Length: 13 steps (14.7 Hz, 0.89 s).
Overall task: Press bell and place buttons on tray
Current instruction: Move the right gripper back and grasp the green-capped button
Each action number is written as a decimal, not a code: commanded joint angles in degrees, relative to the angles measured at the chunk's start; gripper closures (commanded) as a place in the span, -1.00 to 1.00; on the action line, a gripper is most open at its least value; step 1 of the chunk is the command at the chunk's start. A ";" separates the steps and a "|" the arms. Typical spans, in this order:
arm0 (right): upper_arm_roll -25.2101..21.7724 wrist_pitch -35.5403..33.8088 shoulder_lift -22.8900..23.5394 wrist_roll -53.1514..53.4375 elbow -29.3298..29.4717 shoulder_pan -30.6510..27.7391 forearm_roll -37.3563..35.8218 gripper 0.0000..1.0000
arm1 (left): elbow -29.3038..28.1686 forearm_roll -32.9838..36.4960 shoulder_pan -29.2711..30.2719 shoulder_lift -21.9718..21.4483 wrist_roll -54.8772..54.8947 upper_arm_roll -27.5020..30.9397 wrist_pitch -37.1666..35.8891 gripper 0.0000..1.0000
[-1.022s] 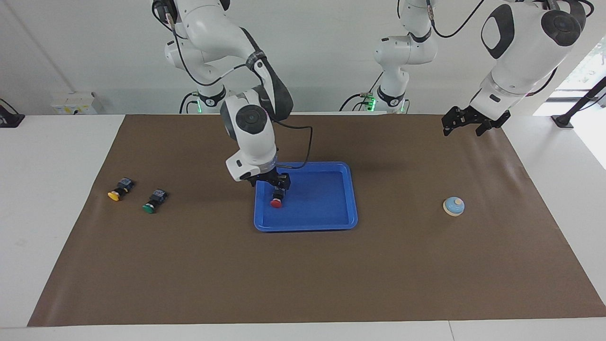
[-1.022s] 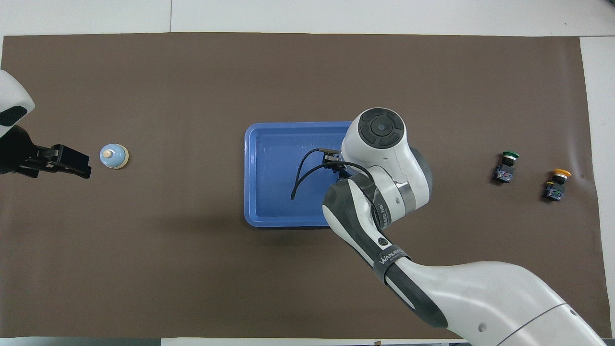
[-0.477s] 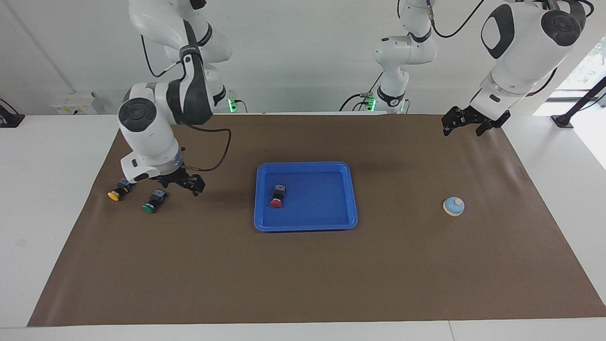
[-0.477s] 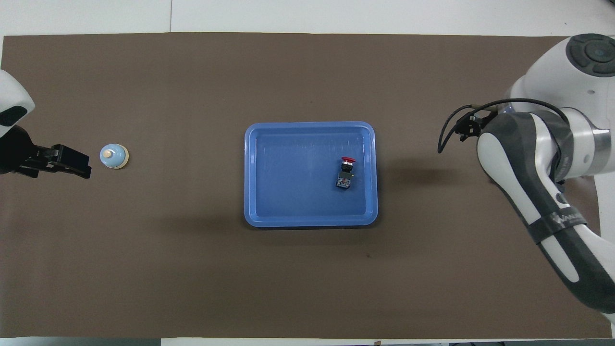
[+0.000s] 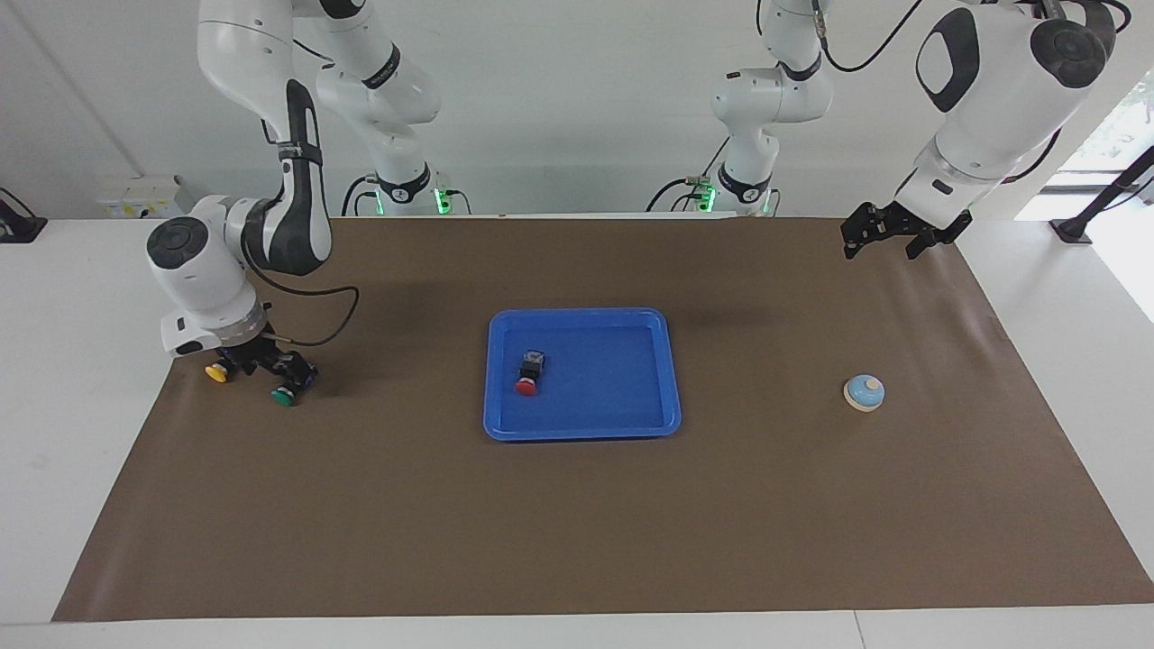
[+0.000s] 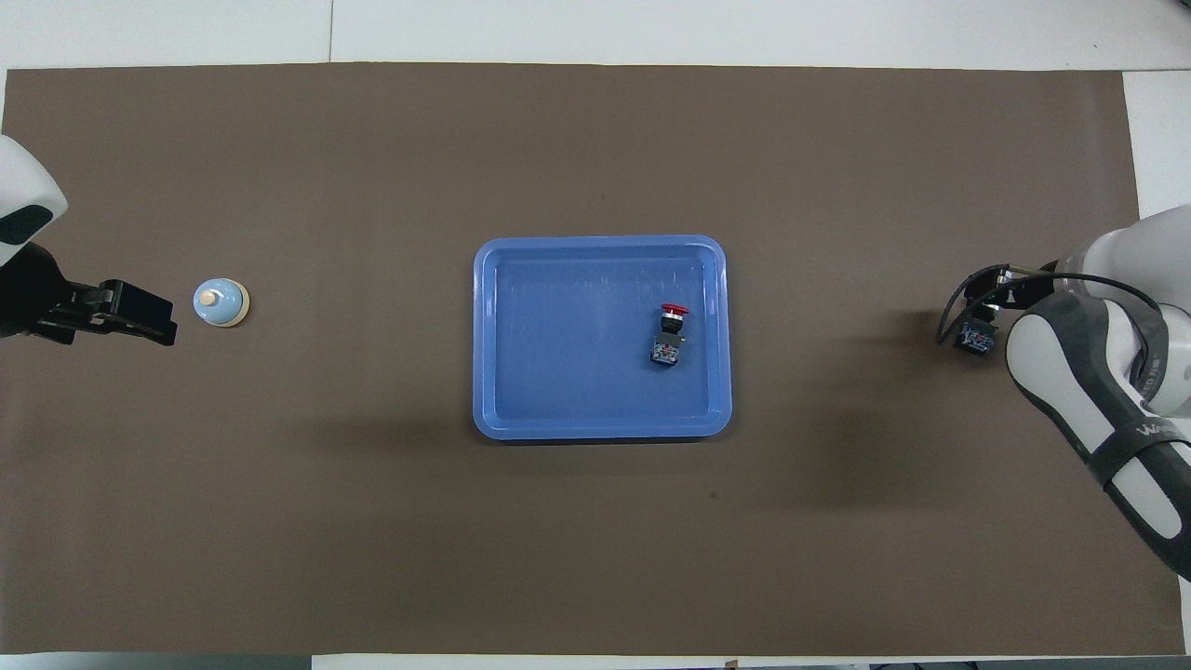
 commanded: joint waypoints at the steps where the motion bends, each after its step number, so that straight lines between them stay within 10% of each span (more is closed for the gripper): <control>1: 0.99 4.30 -1.83 1.66 -4.29 -0.54 -0.67 -1.00 | 0.41 0.16 -0.09 -0.23 -0.63 0.16 -0.41 -1.00; 5: 1.07 7.38 -1.92 3.25 -7.73 -0.54 -0.58 -0.90 | 0.41 0.16 -0.09 -0.23 -0.63 0.16 -0.41 -1.00; 6: 1.07 7.39 -1.92 3.16 -7.82 -0.54 -0.58 -0.65 | 0.41 0.08 -0.09 -0.23 -0.63 0.16 -0.41 -1.00; 9: 1.07 6.69 -2.01 2.72 -7.82 -0.36 -0.58 0.99 | 0.41 0.08 -0.09 -0.23 -0.63 0.16 -0.41 -1.00; 13: 1.69 3.19 -2.44 2.81 -6.07 0.34 -0.58 1.00 | 0.41 0.16 -0.09 -0.23 -0.63 0.16 -0.41 -1.00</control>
